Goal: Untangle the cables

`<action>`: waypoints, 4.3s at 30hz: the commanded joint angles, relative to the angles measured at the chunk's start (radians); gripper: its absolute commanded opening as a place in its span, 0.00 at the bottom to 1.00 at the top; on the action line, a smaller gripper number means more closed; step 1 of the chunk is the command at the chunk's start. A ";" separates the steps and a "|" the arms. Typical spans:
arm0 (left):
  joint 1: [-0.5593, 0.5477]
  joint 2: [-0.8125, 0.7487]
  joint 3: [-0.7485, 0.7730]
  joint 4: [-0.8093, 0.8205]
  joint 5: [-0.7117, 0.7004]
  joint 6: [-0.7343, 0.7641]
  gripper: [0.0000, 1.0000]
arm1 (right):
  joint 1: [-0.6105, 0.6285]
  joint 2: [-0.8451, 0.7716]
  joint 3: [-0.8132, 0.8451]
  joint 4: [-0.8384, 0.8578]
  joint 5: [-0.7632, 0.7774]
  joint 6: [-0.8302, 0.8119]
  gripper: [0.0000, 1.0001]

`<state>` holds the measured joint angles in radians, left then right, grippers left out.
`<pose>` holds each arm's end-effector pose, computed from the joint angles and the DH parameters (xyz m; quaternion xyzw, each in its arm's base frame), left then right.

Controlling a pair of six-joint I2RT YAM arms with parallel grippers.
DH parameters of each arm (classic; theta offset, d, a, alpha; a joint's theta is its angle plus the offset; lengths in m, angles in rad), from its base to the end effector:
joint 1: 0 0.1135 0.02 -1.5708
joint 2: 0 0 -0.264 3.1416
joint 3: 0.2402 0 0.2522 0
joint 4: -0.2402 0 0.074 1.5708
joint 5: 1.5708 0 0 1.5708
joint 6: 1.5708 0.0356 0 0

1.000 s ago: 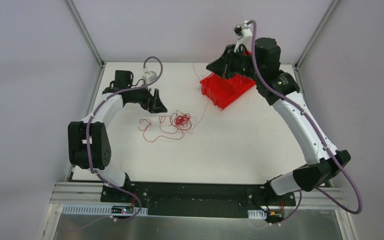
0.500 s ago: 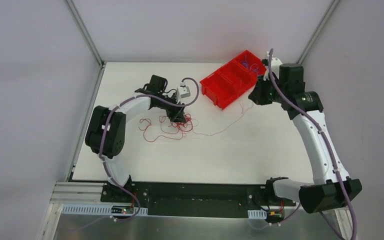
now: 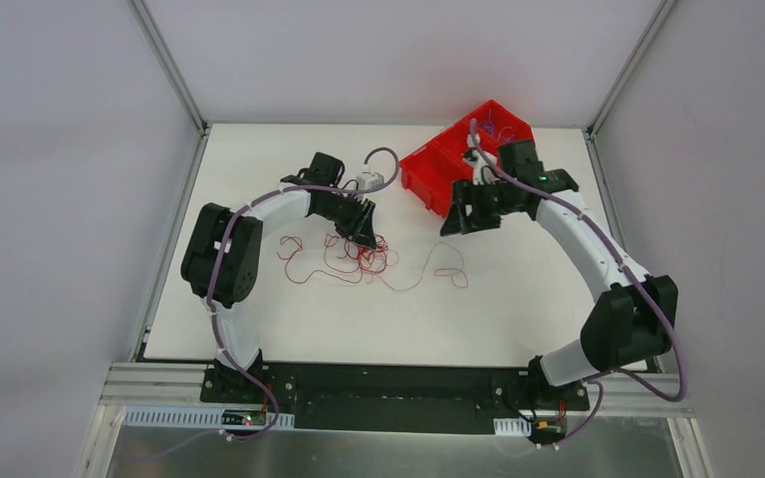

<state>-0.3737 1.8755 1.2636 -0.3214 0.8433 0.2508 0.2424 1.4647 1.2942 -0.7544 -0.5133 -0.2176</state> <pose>0.3555 -0.1680 0.1953 0.3882 0.7852 -0.4055 0.2615 0.2937 0.0906 0.3097 -0.2875 0.8747 0.2445 0.3040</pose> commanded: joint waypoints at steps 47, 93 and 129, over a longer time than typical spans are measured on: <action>0.191 -0.082 -0.092 -0.138 -0.146 -0.196 0.00 | 0.141 -0.017 -0.002 0.079 0.042 0.198 0.00; 0.363 -0.014 0.016 -0.375 -0.168 0.032 0.05 | -0.247 0.093 -0.129 -0.048 0.326 -0.231 0.99; 0.363 0.024 0.076 -0.377 -0.178 -0.030 0.06 | -0.155 0.381 0.703 0.138 0.232 -0.062 0.00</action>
<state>-0.0120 1.8732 1.2869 -0.6746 0.6460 0.2424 0.0742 1.7134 1.8389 -0.7273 -0.3443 -0.3805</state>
